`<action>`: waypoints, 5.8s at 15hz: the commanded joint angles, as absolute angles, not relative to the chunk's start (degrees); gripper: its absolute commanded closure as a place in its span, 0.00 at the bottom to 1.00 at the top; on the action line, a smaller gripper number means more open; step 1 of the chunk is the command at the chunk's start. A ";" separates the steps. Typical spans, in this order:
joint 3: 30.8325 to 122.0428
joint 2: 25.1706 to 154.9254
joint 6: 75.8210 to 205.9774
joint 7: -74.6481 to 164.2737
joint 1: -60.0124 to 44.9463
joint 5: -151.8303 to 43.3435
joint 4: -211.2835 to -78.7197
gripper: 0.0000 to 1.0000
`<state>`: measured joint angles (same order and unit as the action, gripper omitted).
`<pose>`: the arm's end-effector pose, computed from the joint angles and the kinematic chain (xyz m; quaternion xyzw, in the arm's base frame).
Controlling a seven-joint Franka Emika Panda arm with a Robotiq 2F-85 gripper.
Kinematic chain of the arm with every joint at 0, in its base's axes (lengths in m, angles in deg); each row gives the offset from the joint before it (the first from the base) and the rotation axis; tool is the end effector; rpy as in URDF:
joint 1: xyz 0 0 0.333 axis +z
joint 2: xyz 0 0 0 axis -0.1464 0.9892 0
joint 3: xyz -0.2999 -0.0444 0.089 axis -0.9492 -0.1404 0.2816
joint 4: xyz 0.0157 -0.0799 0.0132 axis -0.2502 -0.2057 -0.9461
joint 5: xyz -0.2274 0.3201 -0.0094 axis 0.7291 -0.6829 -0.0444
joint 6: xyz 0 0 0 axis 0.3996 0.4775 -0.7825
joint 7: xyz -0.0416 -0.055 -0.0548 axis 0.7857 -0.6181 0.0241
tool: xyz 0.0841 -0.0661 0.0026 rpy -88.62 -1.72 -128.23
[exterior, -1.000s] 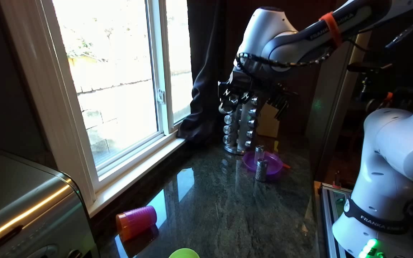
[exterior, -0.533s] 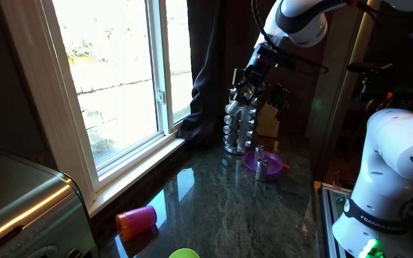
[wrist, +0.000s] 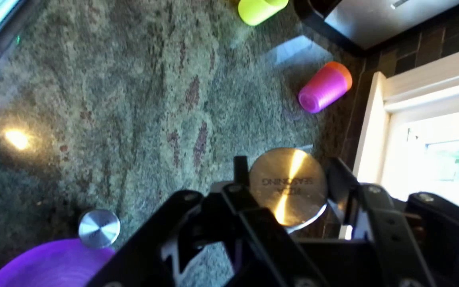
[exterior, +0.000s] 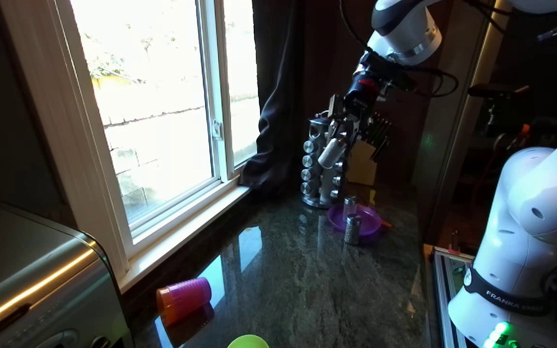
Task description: Pick up a jar from the silver object and put it on the table
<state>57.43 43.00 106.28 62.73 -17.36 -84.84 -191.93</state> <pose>0.3378 -0.1732 0.4841 -0.8221 0.4564 0.0791 0.3310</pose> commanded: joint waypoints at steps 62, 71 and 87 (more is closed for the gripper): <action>83.53 110.28 97.56 62.10 0.62 -78.59 -145.34 0.75; 83.81 109.64 92.75 62.51 2.75 -73.84 -142.79 0.02; 90.71 64.90 93.17 92.02 9.53 -47.34 -169.46 0.00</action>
<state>87.40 75.95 92.79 89.86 9.67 -52.95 -160.36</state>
